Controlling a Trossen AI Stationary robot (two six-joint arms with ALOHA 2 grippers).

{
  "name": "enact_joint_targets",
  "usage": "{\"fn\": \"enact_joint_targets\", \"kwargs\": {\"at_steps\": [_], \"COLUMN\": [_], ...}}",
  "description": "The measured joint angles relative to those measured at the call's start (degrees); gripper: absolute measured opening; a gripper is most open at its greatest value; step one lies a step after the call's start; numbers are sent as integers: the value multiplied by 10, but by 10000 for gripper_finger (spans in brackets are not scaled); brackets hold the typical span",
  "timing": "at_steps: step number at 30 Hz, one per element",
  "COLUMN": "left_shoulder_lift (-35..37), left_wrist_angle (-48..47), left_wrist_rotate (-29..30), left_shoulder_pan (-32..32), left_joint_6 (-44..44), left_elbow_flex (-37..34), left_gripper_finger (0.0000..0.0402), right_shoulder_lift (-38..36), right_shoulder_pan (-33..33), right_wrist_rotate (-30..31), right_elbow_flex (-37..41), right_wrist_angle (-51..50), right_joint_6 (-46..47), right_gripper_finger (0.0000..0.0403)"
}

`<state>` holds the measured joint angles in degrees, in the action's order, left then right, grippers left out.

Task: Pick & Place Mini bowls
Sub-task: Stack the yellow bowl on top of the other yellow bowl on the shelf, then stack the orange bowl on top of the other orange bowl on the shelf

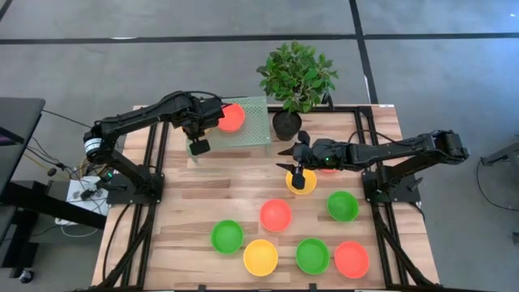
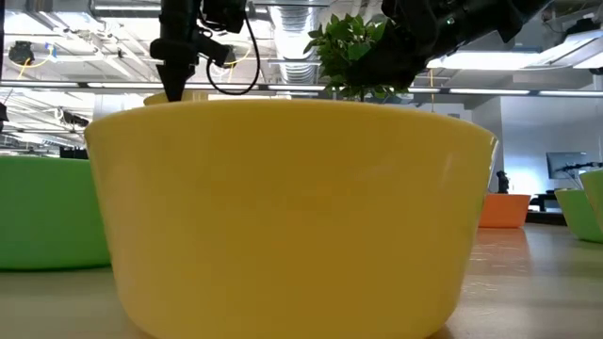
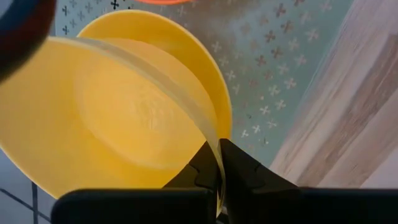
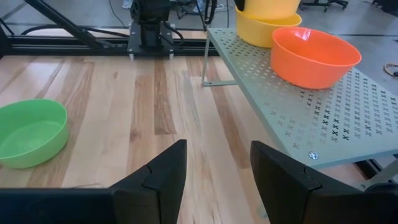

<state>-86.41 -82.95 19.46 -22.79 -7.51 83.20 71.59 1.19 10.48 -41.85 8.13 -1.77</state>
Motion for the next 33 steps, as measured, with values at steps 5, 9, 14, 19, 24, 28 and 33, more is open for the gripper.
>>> {"fn": "enact_joint_targets", "kwargs": {"at_steps": [5, 9, 14, 19, 24, 28, 33], "left_shoulder_lift": [0, 0, 0, 0, 0, 10, 27], "left_wrist_angle": [4, 7, 10, 24, 24, 24, 25], "left_wrist_rotate": [0, 0, 0, 16, 25, 71, 102], "left_shoulder_pan": [0, 0, 0, 4, 23, 52, 95], "left_joint_6": [0, 5, 8, 18, 24, 24, 22], "left_elbow_flex": [0, 0, 0, 1, 1, 1, 16], "left_gripper_finger": [11, 27, 55, 82, 101, 118, 145], "right_shoulder_lift": [0, 0, 0, 0, 0, 0, 0], "right_shoulder_pan": [0, 0, 0, 0, 0, 0, 0], "right_wrist_rotate": [0, 0, 0, 0, 0, 0, 0], "right_elbow_flex": [0, 0, 0, 0, 0, 0, 0], "right_wrist_angle": [0, 0, 0, 0, 0, 0, 0], "right_joint_6": [-3, -2, -2, -2, -2, -2, -2], "right_gripper_finger": [172, 172, 172, 172, 172, 172, 172]}}
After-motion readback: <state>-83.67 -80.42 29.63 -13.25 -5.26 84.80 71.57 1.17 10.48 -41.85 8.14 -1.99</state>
